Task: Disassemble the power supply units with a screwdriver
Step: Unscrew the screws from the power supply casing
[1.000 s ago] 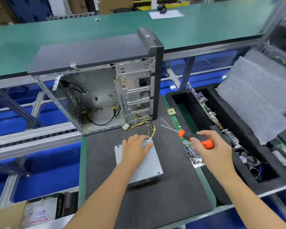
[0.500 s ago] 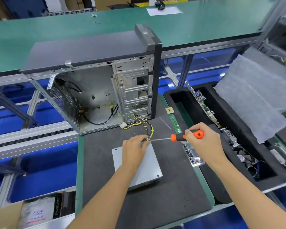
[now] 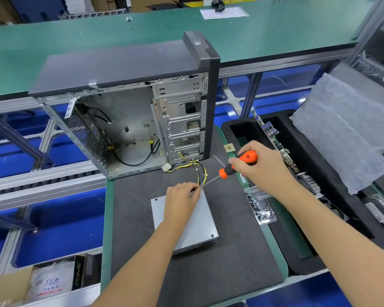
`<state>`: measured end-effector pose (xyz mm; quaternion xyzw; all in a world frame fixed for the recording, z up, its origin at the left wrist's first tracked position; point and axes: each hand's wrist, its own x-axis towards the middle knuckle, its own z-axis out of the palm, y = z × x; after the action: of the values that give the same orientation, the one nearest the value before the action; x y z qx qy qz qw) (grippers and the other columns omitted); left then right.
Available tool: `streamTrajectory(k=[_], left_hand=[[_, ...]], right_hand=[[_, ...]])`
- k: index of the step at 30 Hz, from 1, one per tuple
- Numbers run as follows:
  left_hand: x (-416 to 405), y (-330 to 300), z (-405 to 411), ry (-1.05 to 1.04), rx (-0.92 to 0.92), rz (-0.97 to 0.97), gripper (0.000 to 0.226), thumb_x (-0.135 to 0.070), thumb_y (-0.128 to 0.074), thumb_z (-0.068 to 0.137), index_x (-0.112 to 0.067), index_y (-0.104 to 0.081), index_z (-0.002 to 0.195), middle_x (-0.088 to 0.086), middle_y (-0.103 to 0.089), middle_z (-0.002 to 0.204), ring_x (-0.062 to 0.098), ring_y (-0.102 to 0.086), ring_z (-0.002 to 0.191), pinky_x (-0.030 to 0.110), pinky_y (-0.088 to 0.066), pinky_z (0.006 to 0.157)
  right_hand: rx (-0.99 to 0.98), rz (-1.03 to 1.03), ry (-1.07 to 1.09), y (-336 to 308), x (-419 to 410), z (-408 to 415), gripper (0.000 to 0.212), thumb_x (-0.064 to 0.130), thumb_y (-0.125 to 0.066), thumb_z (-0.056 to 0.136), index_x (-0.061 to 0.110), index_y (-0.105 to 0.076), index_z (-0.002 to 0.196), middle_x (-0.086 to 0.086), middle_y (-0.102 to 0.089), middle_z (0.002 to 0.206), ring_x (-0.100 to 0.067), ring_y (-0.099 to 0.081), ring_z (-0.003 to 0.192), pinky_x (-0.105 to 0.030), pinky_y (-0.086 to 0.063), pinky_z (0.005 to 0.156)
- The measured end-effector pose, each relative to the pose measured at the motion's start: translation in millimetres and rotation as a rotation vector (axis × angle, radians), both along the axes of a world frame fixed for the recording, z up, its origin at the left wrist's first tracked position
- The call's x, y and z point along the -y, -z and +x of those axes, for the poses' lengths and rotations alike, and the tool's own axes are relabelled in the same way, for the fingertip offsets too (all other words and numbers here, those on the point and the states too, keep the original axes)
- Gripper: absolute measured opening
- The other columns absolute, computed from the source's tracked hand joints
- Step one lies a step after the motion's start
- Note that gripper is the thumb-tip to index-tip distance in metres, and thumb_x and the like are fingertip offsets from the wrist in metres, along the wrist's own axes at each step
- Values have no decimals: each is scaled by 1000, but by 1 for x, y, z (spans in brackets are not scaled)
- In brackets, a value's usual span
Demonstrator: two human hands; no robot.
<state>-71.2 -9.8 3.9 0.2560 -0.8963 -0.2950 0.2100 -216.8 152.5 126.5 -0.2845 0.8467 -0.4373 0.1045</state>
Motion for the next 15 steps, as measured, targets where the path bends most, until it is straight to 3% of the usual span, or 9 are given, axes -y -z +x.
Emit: streamTrajectory(k=[2,6,11,15], left_hand=[[0,-1,0,8,-22,-43,3,-12,-77,84,-11,-77,81,-2,-72,71,24,-65,64,43,-52,69],[0,-3,0,13,-23,-99,4,-9,-78,82,-9,-76,79,1,-69,64,25,-63,58,44,-52,61],[0,-3,-2,-3,-3,-90,3,-10,-75,85,-10,-75,82,1,-70,68,26,-63,64,44,-49,65],[0,-3,-2,-4,23,-72,6,-14,-72,89,-11,-75,85,0,-71,72,26,-63,70,43,-47,72]], right_hand=[[-85,58,-65,-10,9,0,25,48,-75,76,32,-56,82,6,-59,64,-7,-53,53,-15,-41,48],[-180,137,-187,-25,24,6,28,46,-72,83,26,-53,91,-1,-61,65,-17,-56,56,-30,-50,54],[-238,157,-249,-34,35,10,29,43,-70,85,21,-53,94,3,-59,62,-18,-60,59,-34,-52,58],[-246,180,-260,-37,40,9,28,43,-69,86,22,-52,94,5,-56,63,-14,-53,54,-28,-47,53]])
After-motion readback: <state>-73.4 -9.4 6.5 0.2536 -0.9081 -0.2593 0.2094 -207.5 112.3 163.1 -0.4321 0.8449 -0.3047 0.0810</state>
